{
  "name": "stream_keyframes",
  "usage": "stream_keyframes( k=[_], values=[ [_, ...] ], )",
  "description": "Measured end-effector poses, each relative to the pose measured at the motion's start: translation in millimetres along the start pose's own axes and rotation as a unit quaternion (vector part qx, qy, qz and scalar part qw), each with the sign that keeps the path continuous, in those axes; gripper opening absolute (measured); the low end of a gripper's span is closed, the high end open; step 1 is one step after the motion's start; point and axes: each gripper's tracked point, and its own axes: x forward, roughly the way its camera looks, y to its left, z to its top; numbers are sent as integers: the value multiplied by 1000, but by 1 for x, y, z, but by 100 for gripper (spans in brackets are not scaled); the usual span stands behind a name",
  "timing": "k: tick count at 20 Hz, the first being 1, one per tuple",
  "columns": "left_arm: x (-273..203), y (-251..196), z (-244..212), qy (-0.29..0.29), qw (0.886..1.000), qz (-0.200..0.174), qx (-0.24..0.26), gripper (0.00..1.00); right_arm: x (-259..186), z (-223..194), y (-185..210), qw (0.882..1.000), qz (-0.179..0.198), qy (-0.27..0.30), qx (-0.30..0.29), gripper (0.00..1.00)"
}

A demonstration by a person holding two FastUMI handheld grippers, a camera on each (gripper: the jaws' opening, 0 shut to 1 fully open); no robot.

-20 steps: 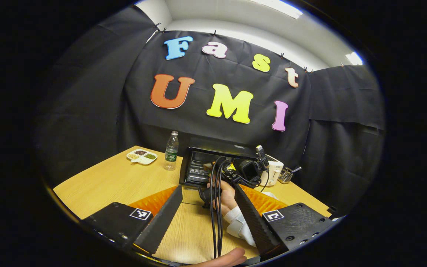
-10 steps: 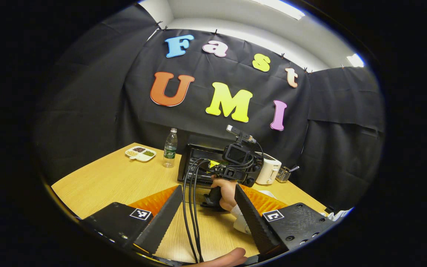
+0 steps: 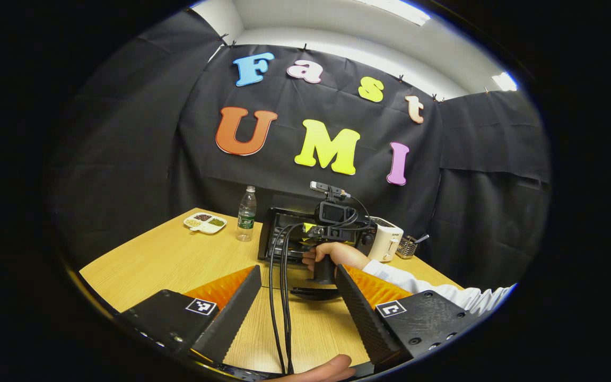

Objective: Open the electric oven with the left hand, put the food in, and close the electric oven.

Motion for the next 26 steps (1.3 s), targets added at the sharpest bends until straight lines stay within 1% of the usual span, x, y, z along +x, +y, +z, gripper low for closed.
stream_keyframes(
  k=[3, 6, 10, 11, 14, 17, 20, 22, 23, 26],
  values=[
    [0, -2, -5, 10, 1000, 1, 3, 93, -13, -4, 0, 1000, 18, 16, 8, 92],
    [-3, -1, -8, 14, 1000, 4, 4, 93, -30, -14, 1, 998, 37, 46, 10, 91],
    [-10, -1, -10, 17, 1000, 12, 3, 93, -52, -29, 6, 994, 72, 76, 23, 90],
    [-12, -2, -12, 18, 1000, 12, 3, 93, -56, -32, 9, 992, 87, 83, 27, 90],
    [-20, -4, -14, 20, 1000, 16, 7, 93, -68, -46, 6, 990, 100, 97, 33, 90],
    [-25, -4, -16, 21, 1000, 21, 12, 93, -82, -45, -7, 994, 93, 62, 7, 90],
    [-24, 0, -13, 16, 999, 30, 14, 93, -110, -43, -24, 996, 90, 20, -5, 90],
    [-19, 4, -11, 15, 999, 36, 13, 93, -138, -36, -37, 996, 89, -20, -12, 90],
    [-16, 5, -10, 15, 999, 38, 14, 93, -151, -29, -47, 995, 83, -43, -19, 90],
    [-2, 9, -11, 27, 998, 48, 22, 93, -202, -10, -74, 991, 70, -114, -27, 90]
  ],
)
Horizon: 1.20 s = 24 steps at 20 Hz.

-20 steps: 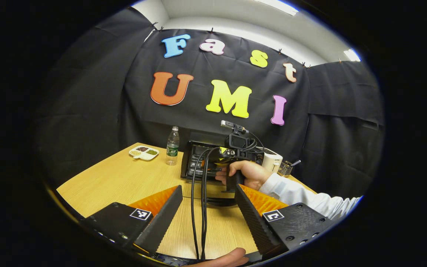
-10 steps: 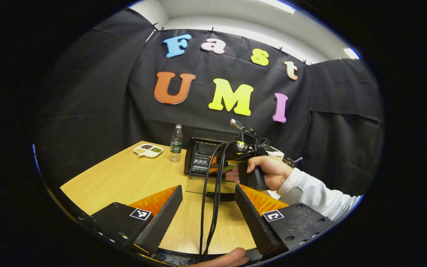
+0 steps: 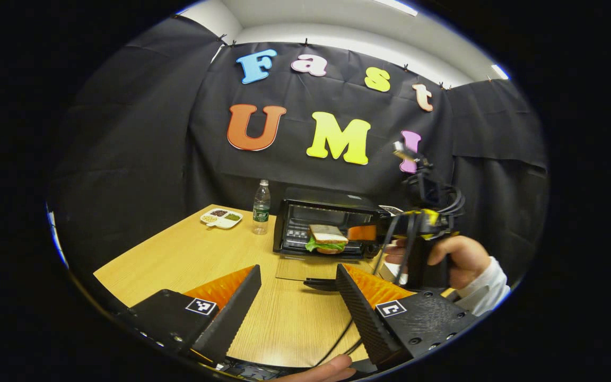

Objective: Open the electric oven with the left hand, put the food in, and close the electric oven.

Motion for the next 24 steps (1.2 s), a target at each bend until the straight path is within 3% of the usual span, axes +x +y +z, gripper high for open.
stream_keyframes(
  k=[7, 12, 16, 19, 24],
  values=[
    [59, -28, -43, 78, 997, -12, 17, 94, -126, 64, -39, 989, 6, -150, 7, 90],
    [98, -62, -95, 145, 989, -31, 23, 94, -197, 87, -75, 978, -3, -209, 4, 90],
    [128, -76, -146, 216, 975, -27, 33, 94, -244, 102, -121, 968, -43, -248, 1, 90],
    [144, -75, -175, 269, 962, 4, 50, 94, -276, 102, -150, 958, -73, -277, 5, 90],
    [167, -72, -180, 292, 956, 23, 27, 94, -314, 87, -182, 943, -103, -316, -5, 90]
  ],
)
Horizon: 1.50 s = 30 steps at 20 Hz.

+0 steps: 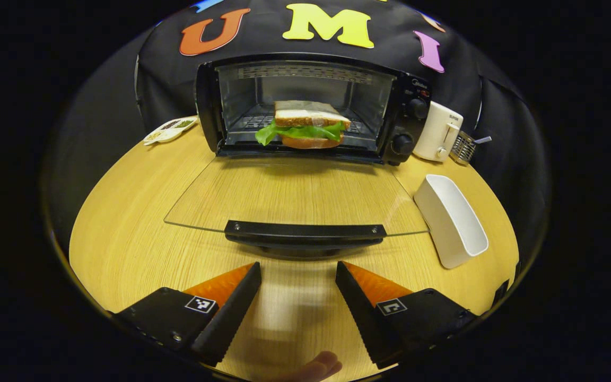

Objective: Open the electric oven with the left hand, put the food in, and close the electric oven.

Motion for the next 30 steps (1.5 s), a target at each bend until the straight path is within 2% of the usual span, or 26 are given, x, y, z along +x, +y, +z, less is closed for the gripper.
stream_keyframes(
  k=[3, 7, 8, 11, 12, 13, 18, 22, 23, 30],
  values=[
    [2, -8, 3, 18, 1000, -15, 6, 94, -3, -4, -13, 1000, -9, 1, -13, 90],
    [2, -12, 9, 18, 1000, -6, 21, 94, 2, -11, -16, 1000, -6, 4, -5, 90],
    [0, -12, 10, 17, 1000, -6, 20, 94, 5, -14, -16, 1000, -5, 7, -4, 82],
    [-5, -14, 19, 7, 1000, -9, 20, 94, 8, -17, -28, 1000, -5, 16, -2, 82],
    [-8, -13, 22, 2, 1000, -9, 21, 81, 11, -18, -31, 1000, -6, 18, -1, 82],
    [-11, -13, 28, -5, 1000, -7, 24, 94, 12, -19, -32, 1000, -7, 20, -1, 82],
    [-14, -3, 63, -44, 997, 26, 50, 96, 16, -30, -34, 999, -2, 35, 1, 82],
    [-15, -3, 99, -70, 997, 19, 40, 96, 16, -31, -40, 999, -9, 38, -2, 82],
    [-14, -4, 108, -74, 996, 15, 39, 96, 17, -32, -43, 999, -12, 38, -2, 90],
    [-8, -4, 161, -114, 993, -3, 13, 98, 21, -41, -53, 999, -20, 50, 1, 90]
  ],
)
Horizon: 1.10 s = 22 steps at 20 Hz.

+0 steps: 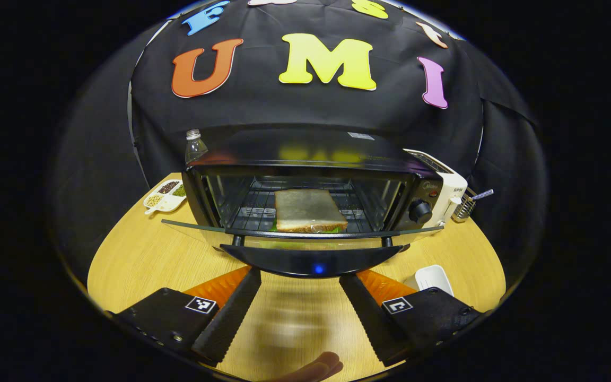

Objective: Open the electric oven with the left hand, put the food in, and close the electric oven.

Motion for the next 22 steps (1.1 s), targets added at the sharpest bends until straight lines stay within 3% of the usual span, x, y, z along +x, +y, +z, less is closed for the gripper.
stream_keyframes(
  k=[4, 10, 11, 12, 16, 22],
  values=[
    [15, 8, 28, -31, 999, 23, 25, 95, 4, -9, -9, 1000, -15, 17, 3, 90],
    [20, 4, 42, -45, 999, 5, 3, 95, -7, -2, -12, 1000, -25, 15, -8, 91],
    [12, 2, 44, -50, 999, 1, -2, 100, -10, 0, -12, 1000, -26, 13, -9, 91],
    [1, 1, 46, -56, 998, -2, -2, 95, -13, 2, -10, 1000, -26, 12, -9, 90],
    [-55, -4, 60, -109, 994, -6, 8, 95, -27, 8, -6, 1000, -26, 9, -14, 90],
    [-162, -1, 85, -207, 978, 7, 3, 95, -51, 20, 3, 1000, -25, -1, -16, 90]
  ],
)
